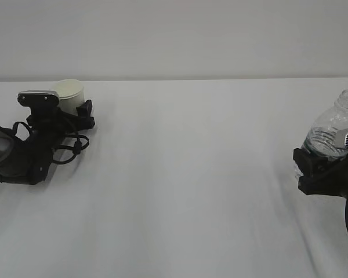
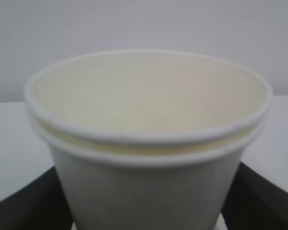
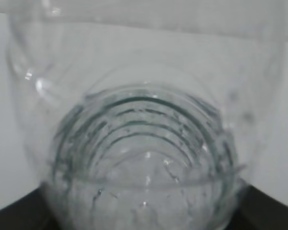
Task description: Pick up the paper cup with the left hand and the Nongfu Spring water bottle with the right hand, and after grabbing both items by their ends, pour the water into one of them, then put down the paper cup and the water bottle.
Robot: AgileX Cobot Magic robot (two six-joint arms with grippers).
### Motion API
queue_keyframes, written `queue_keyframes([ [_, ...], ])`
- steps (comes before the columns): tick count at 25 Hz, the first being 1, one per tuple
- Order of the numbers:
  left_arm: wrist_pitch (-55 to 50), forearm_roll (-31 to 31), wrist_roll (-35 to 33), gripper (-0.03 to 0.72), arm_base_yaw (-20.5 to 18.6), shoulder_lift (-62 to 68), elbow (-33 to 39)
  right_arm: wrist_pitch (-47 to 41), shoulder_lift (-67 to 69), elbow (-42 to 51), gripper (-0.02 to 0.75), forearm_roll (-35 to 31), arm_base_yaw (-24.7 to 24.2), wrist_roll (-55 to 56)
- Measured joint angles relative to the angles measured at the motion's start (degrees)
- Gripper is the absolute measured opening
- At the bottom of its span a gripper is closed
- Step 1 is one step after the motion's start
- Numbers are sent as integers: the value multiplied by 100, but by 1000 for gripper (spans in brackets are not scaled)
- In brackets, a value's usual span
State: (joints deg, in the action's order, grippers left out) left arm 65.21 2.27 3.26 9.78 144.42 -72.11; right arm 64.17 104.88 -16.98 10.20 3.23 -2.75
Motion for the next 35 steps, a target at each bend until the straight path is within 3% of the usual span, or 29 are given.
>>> queue_keyframes([
  [15, 0, 0, 0, 587, 0, 33, -46, 0, 0, 0, 455, 0, 0, 0],
  [25, 19, 0, 0, 477, 0, 33, -46, 0, 0, 0, 455, 0, 0, 0],
  [35, 19, 0, 0, 468, 0, -138, 34, 0, 0, 0, 454, 0, 0, 0],
])
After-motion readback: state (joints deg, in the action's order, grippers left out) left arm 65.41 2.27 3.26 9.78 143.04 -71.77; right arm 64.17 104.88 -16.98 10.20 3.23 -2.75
